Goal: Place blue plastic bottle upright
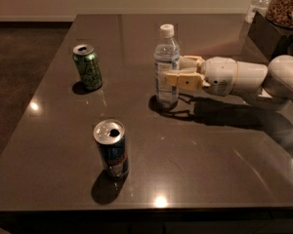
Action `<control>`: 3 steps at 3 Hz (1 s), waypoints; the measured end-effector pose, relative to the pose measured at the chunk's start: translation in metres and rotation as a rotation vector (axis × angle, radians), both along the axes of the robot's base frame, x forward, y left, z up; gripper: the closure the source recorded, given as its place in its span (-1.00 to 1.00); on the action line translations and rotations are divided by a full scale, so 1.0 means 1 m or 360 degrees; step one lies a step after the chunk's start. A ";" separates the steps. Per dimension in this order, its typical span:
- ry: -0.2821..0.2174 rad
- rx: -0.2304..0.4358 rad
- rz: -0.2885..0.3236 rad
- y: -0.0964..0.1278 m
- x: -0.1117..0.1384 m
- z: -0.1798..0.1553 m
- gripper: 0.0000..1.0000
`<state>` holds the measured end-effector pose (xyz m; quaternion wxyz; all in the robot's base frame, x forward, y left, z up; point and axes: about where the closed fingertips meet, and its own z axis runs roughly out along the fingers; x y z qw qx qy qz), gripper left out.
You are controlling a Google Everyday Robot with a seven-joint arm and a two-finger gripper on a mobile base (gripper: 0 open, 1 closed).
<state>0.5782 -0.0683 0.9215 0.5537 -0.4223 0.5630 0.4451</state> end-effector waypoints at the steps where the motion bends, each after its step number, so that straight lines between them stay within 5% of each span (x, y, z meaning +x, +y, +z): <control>1: -0.0002 0.0000 0.0008 0.003 0.000 0.001 -0.77; 2: -0.0003 0.0000 0.0015 0.005 -0.001 0.002 -1.00; 3: -0.0003 0.0000 0.0015 0.005 -0.001 0.002 -1.00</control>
Offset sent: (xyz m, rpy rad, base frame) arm -0.0004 0.0026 0.0008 0.0000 -0.0011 0.0043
